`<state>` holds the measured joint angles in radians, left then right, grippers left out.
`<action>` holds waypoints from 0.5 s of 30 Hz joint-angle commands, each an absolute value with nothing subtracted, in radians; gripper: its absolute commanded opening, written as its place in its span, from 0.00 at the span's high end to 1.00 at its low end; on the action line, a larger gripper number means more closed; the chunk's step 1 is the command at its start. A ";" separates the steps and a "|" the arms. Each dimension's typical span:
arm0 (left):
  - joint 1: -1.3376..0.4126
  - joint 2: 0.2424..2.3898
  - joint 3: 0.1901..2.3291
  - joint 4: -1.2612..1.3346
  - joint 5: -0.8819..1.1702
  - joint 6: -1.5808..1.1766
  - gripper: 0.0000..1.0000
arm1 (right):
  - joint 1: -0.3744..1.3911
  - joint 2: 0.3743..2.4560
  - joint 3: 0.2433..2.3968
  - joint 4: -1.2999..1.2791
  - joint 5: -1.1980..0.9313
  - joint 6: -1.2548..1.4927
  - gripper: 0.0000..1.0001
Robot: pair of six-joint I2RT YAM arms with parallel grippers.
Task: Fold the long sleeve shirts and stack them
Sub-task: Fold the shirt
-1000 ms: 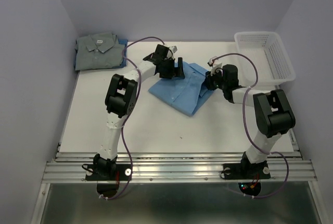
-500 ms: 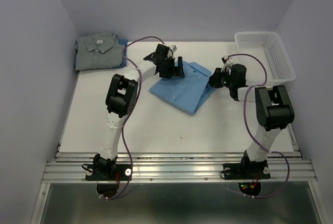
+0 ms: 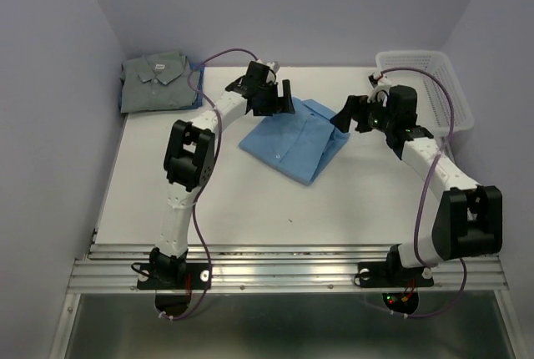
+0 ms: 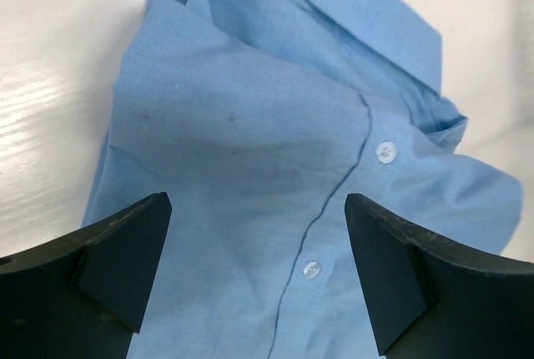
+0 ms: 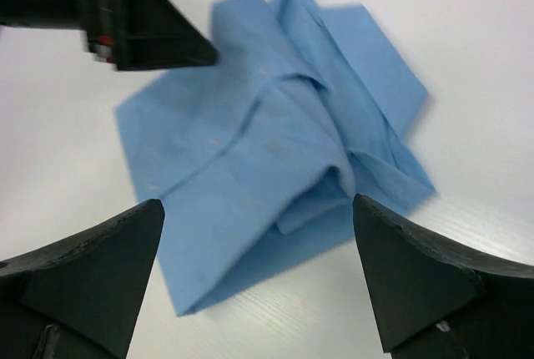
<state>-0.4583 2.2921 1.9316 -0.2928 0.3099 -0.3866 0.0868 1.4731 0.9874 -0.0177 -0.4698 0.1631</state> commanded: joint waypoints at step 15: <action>-0.451 2.525 2.310 -0.295 0.434 -0.387 0.01 | 0.161 1.893 1.219 0.170 -0.580 0.457 0.00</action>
<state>-0.4580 2.4702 2.2448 -0.2852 0.3698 -0.3836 0.1738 1.8587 1.1564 0.1303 -0.6159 0.4053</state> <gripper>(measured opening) 0.986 0.998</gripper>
